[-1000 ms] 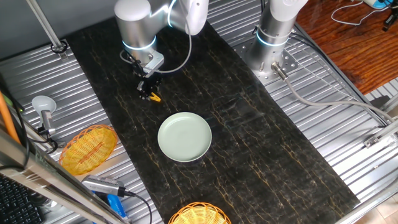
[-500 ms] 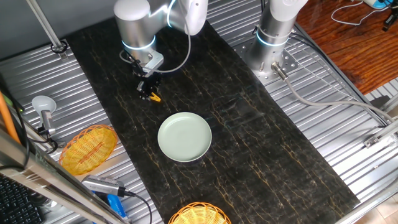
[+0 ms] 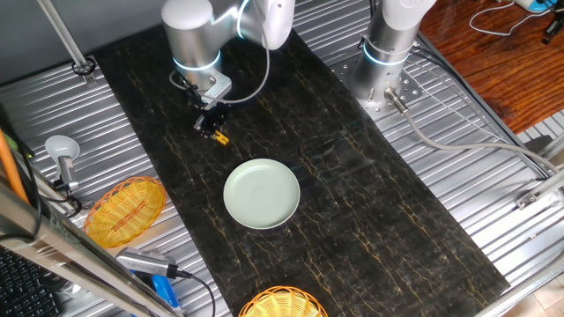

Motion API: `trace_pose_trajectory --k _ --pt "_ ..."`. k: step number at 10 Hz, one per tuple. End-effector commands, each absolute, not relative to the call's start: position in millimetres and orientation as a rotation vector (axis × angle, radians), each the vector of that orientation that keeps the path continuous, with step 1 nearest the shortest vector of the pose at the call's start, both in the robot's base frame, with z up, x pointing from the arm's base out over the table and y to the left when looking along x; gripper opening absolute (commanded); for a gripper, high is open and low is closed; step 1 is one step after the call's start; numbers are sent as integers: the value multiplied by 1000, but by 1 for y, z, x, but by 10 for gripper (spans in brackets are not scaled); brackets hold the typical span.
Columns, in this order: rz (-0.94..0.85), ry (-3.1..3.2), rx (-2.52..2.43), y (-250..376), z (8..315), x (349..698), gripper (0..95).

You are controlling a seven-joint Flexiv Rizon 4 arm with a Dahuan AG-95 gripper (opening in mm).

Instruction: Use a clamp

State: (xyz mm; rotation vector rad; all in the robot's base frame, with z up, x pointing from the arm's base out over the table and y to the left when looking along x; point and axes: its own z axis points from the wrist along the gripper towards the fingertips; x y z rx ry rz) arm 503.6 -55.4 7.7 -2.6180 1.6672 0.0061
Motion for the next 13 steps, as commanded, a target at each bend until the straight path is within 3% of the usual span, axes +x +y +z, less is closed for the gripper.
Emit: trace_pose_trajectory --k 1,8,13 --pt "2 1701 -2599 -56 8 504 0" --pt "-136 2352 -2206 -55 40 500 0" --pt "-147 2481 -2086 -56 48 498 0"
